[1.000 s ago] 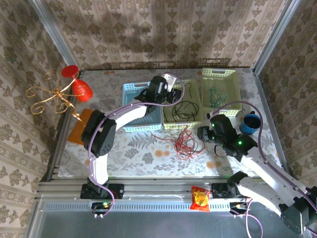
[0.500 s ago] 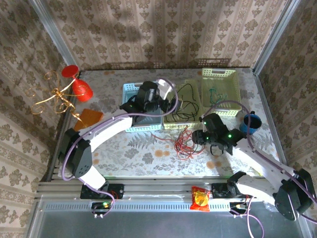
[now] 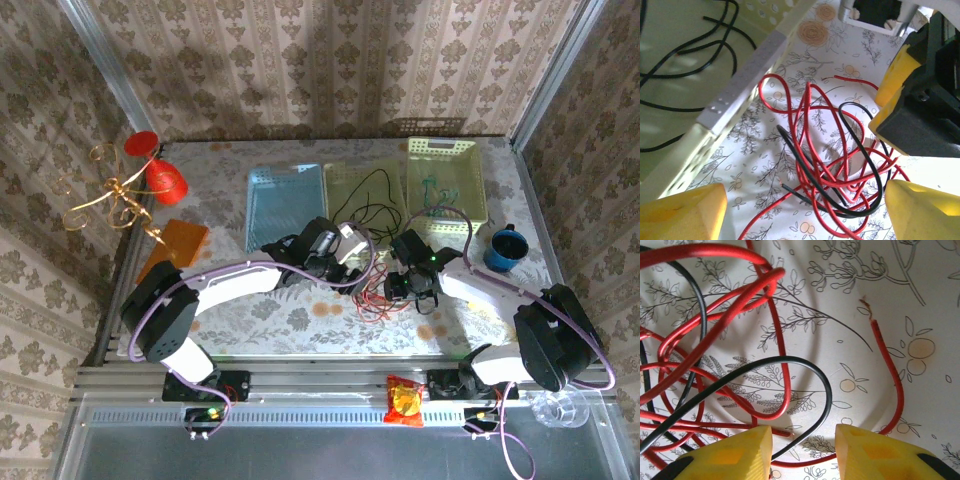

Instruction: Untangle the cables

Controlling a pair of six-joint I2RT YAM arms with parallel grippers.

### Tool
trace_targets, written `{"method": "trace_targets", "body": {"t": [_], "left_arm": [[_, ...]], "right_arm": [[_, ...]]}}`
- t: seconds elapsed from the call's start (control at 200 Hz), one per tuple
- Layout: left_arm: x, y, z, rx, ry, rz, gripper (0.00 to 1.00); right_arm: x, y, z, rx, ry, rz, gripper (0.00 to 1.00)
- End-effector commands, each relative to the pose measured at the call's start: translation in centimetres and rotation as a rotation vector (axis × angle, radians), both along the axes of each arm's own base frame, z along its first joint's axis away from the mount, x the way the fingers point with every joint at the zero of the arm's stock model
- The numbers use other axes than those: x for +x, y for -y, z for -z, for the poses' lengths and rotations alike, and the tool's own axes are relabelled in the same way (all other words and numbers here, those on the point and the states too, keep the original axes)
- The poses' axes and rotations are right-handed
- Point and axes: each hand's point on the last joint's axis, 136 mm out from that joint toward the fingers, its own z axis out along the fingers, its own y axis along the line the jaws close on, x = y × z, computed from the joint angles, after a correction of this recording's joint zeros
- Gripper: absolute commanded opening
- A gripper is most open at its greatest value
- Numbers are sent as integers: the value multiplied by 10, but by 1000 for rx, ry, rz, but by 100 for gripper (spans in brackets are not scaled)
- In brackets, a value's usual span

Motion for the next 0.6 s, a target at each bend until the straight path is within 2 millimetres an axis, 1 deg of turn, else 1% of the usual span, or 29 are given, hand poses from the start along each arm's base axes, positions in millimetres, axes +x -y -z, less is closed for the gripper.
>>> {"method": "trace_targets", "body": {"t": [0.0,0.125,0.185,0.205,0.235,0.325,0.34,0.42,0.48,0.545,0.595], "left_arm": [[-10,1,16,17,-9,40,83],[-20,4,21,34,-7,89,82],[-22,2,26,69,12,94,82],[-21,2,28,86,25,93,82],[-20,0,32,114,47,87,82],[-26,-2,41,164,83,105,82],[-27,-2,42,166,88,109,82],[-30,0,46,175,104,116,83],[-29,1,50,185,111,105,83],[-26,1,55,190,116,86,82],[-23,1,58,179,124,64,82]], "right_arm": [[-1,10,0,-40,-7,41,39],[-4,10,8,-43,-27,41,39],[-2,9,9,-39,-25,40,39],[-4,10,17,-52,-46,40,38],[-4,10,19,-55,-54,39,38],[-6,11,27,-68,-82,42,38],[-1,8,27,-59,-64,44,38],[0,9,32,-67,-68,53,35],[0,9,34,-74,-74,53,27],[0,11,33,-89,-66,59,11],[1,12,30,-88,-51,62,2]]}}
